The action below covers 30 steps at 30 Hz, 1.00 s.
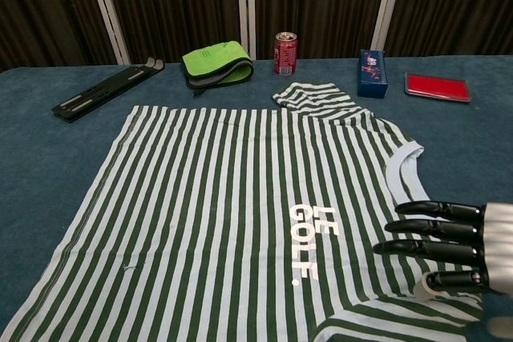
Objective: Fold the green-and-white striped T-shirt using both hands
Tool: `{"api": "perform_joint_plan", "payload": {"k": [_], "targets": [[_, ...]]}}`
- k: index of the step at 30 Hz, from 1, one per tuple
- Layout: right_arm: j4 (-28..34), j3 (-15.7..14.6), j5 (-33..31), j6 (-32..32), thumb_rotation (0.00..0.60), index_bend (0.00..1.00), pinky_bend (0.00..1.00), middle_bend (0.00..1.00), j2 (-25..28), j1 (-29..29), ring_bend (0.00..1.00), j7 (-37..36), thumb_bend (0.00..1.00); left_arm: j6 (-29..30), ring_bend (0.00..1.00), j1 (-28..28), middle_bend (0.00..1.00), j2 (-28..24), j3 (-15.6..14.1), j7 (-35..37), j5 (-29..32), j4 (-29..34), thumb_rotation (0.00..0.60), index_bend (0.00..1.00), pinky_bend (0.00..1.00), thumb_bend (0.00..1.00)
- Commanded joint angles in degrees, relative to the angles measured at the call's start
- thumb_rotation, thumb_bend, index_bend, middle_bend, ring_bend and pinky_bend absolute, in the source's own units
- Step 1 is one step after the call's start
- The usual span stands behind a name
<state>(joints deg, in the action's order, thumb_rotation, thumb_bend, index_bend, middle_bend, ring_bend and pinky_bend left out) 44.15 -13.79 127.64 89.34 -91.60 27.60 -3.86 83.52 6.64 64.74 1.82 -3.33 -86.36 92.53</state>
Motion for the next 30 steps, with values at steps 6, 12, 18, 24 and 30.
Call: {"api": "perform_joint_plan", "payload": {"k": [6,12,18,24,30], "targets": [[-2.28,-0.72,-0.87,0.92,0.600,0.40,0.00,0.07,-2.37,0.70,0.00,0.01,0.03,0.05,0.00,-0.02,0.00,-0.06,-0.07,0.07,-0.08,0.07,0.600,0.00,0.00,0.00],[-4.23,-0.99,-0.99,1.07,0.600,0.40,0.00,0.07,-3.46,1.34,0.00,0.99,0.07,0.02,0.00,-0.01,0.00,-0.08,-0.02,0.11,0.03,0.05,0.600,0.00,0.00,0.00],[-5.59,-1.66,-1.29,1.69,0.600,0.42,0.00,0.08,-4.43,1.53,0.00,1.02,0.18,-0.10,0.00,0.05,0.00,-0.11,0.02,0.27,0.14,-0.02,0.600,0.00,0.00,0.00],[-7.10,-2.13,-1.97,3.20,0.600,0.43,0.00,0.09,-5.98,1.42,0.00,0.54,0.24,0.00,0.00,0.01,0.00,-0.17,0.02,0.42,0.11,-0.01,0.600,0.00,0.00,0.00],[-8.00,-2.02,-3.52,4.05,0.600,0.45,0.00,0.10,-7.07,1.24,0.00,-0.97,0.31,-0.10,0.00,0.05,0.00,-0.14,-0.05,0.37,0.07,-0.03,0.600,0.00,0.00,0.00]]}}
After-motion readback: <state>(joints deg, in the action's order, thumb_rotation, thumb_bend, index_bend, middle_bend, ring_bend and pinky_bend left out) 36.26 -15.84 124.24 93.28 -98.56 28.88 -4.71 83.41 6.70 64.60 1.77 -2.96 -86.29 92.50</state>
